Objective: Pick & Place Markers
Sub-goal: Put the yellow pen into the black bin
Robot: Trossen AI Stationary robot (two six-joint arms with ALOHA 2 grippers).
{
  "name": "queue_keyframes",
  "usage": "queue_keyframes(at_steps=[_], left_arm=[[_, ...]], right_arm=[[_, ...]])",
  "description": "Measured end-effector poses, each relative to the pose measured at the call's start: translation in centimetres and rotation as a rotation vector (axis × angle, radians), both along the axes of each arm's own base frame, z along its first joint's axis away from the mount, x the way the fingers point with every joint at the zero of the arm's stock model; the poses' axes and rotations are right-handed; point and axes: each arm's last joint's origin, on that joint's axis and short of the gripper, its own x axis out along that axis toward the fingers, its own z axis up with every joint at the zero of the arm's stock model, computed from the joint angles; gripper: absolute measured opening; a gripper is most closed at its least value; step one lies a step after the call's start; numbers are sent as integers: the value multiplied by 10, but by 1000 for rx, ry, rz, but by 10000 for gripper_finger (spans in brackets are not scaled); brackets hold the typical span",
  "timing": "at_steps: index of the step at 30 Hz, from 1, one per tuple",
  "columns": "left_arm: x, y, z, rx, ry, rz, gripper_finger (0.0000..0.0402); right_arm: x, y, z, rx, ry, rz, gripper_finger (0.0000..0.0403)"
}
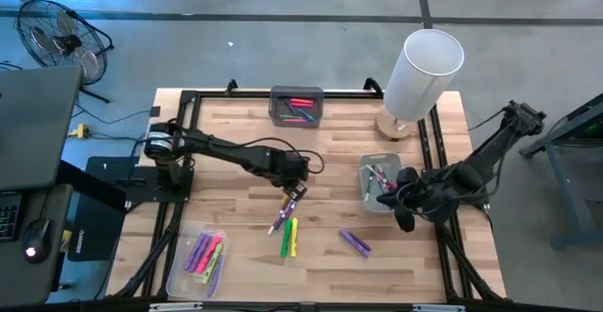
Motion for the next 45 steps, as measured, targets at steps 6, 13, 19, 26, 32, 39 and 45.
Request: queue_keyframes(at_steps=[6, 13, 19, 26, 32, 39, 45], left_arm=[[3, 0, -15, -9, 37, 20, 172], [2, 2, -18, 61, 55, 42, 172], [3, 3, -17, 86, 44, 49, 172], [10, -2, -13, 76, -33, -30, 172], [11, -15, -13, 78, -39, -118, 172], [8, -20, -14, 104, -1, -174, 172], [2, -19, -23, 122, 84, -173, 172]], right_arm=[[-2, -1, 2, -7, -5, 25, 0], [-2, -1, 3, -8, -4, 42, 0], [-1, -1, 3, -12, -6, 46, 0], [-1, -1, 3, -27, -6, 55, 0], [-1, -1, 3, -26, -8, 54, 0], [-1, -1, 3, -28, -10, 50, 0], [-1, -1, 3, -29, -10, 50, 0]])
